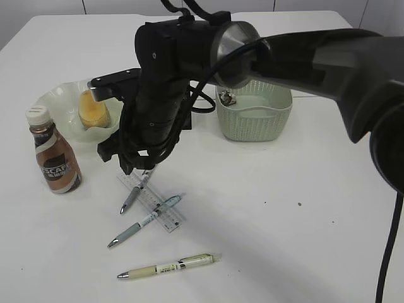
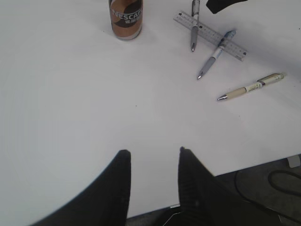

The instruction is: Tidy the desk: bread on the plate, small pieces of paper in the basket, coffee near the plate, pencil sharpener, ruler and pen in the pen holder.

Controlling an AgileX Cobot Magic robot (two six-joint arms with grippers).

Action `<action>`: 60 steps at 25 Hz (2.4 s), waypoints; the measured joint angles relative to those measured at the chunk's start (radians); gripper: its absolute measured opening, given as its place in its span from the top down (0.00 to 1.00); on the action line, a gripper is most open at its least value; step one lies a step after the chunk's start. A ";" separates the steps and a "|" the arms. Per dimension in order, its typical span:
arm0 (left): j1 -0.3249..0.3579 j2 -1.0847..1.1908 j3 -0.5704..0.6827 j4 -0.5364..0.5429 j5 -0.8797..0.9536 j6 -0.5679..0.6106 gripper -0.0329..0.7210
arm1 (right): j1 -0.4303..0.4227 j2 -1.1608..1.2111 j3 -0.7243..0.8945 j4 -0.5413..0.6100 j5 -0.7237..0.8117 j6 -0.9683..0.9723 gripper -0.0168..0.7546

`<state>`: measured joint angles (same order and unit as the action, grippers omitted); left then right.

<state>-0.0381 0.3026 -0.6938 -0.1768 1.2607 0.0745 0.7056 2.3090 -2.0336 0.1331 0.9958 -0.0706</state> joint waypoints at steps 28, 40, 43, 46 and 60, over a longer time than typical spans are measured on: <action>0.000 0.000 0.000 0.000 0.000 0.000 0.62 | 0.031 0.094 0.000 -0.085 -0.039 -0.030 0.43; 0.000 0.000 0.000 0.000 0.000 0.000 0.62 | 0.031 0.141 0.000 -0.079 -0.018 -0.028 0.43; 0.000 0.000 0.000 0.000 0.000 0.000 0.62 | 0.031 0.150 0.000 -0.079 -0.011 -0.028 0.43; 0.000 0.000 0.000 0.000 0.000 0.000 0.62 | 0.031 0.150 0.000 -0.077 -0.008 -0.028 0.43; 0.000 0.000 0.000 0.000 0.000 0.000 0.62 | 0.031 0.150 -0.002 -0.077 0.001 -0.028 0.64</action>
<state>-0.0381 0.3026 -0.6938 -0.1768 1.2607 0.0745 0.7370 2.4593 -2.0359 0.0562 0.9967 -0.0983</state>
